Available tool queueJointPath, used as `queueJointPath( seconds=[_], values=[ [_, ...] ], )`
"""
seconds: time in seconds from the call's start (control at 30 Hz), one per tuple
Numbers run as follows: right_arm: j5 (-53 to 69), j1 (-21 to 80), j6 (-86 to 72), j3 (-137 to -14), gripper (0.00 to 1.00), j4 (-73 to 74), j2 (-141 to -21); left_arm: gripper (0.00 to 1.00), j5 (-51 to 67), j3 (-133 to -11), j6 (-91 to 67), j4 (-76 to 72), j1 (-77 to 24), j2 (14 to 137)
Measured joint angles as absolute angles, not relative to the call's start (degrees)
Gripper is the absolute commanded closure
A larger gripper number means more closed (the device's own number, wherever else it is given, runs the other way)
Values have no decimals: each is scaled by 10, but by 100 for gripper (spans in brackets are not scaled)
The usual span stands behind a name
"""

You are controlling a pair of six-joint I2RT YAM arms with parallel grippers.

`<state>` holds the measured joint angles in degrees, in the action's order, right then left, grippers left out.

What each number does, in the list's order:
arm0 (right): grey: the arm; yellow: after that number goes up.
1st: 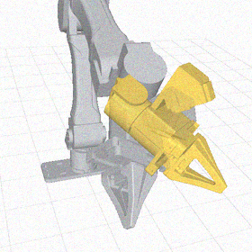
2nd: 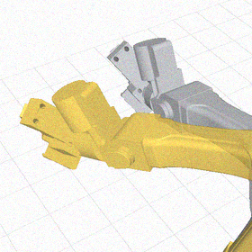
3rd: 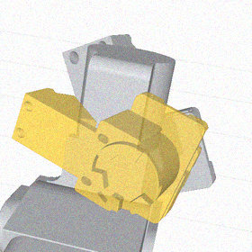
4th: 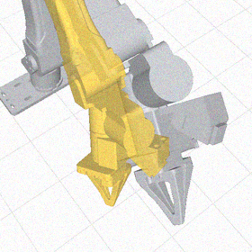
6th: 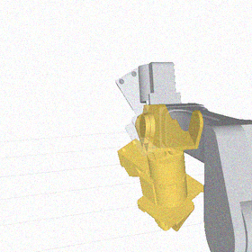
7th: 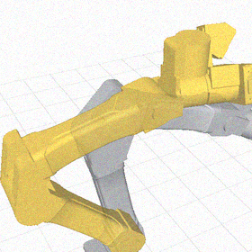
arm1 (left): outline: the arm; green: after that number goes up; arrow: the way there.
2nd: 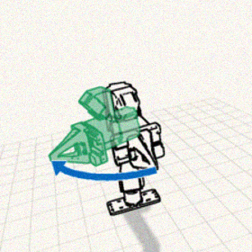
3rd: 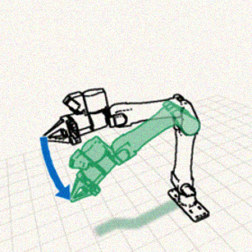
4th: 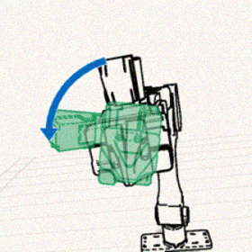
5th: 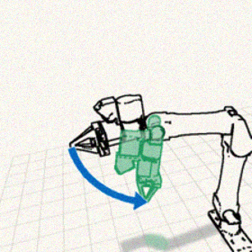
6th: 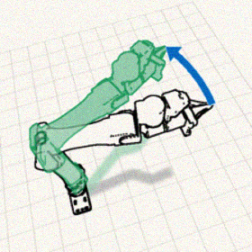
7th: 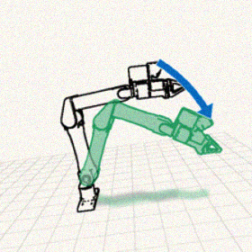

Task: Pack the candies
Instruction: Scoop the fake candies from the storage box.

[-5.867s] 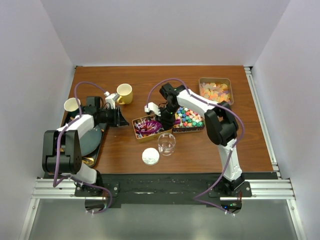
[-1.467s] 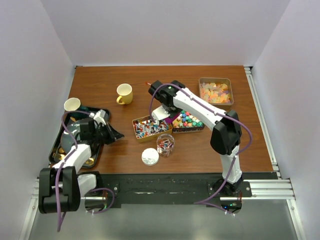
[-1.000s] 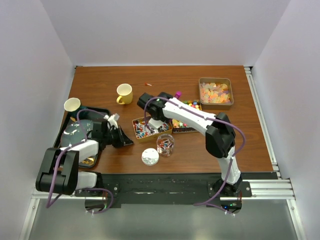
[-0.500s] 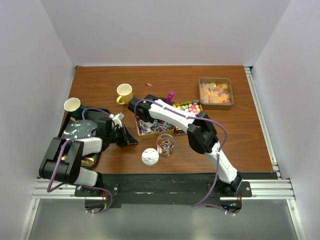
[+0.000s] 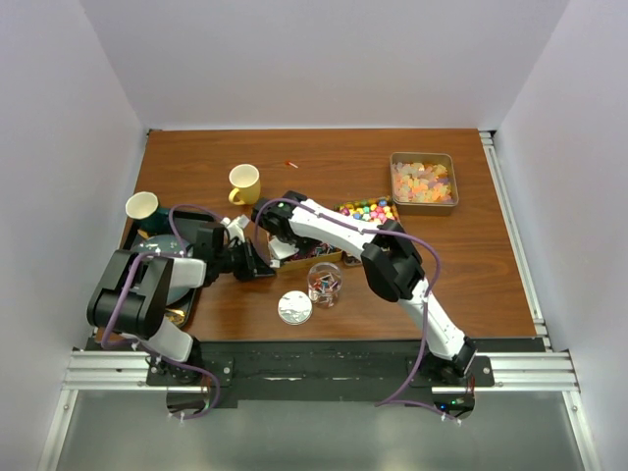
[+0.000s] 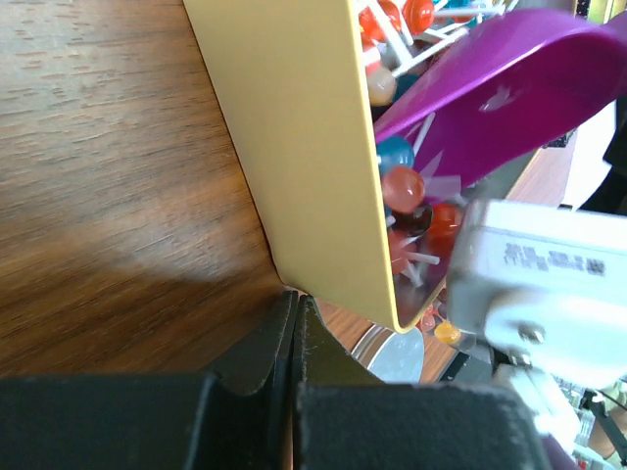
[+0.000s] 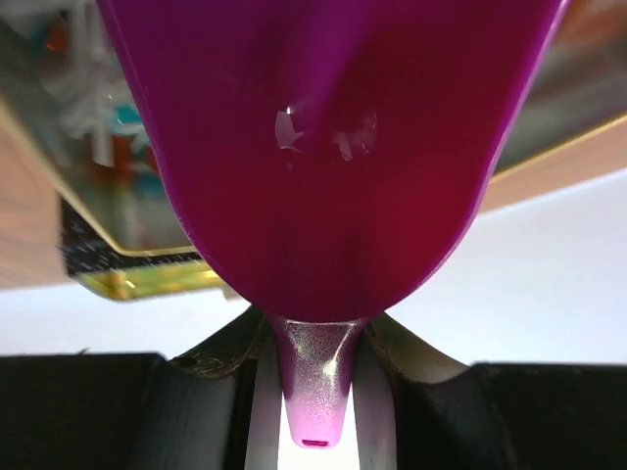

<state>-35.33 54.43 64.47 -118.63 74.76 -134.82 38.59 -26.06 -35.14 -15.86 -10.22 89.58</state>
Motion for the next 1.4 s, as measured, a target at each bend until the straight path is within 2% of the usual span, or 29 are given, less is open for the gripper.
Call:
queueJointPath(
  seconds=[0.53, 0.67, 0.77, 1.07, 1.4],
  values=[
    [-178, 515, 589, -1190, 100, 752, -1361, 100, 401, -276, -314, -118, -102, 894],
    [-125, 498, 590, -1186, 100, 753, -1358, 76, 402, -302, -267, -50, -99, 870],
    [-96, 488, 592, -1175, 100, 751, -1349, 70, 401, -321, -230, 0, -89, 846],
    [-10, 462, 601, -1152, 100, 750, -1330, 68, 398, -372, -158, 101, -48, 795],
    [83, 430, 608, -1120, 100, 728, -1307, 67, 407, -397, -139, 118, -18, 794]
  ],
)
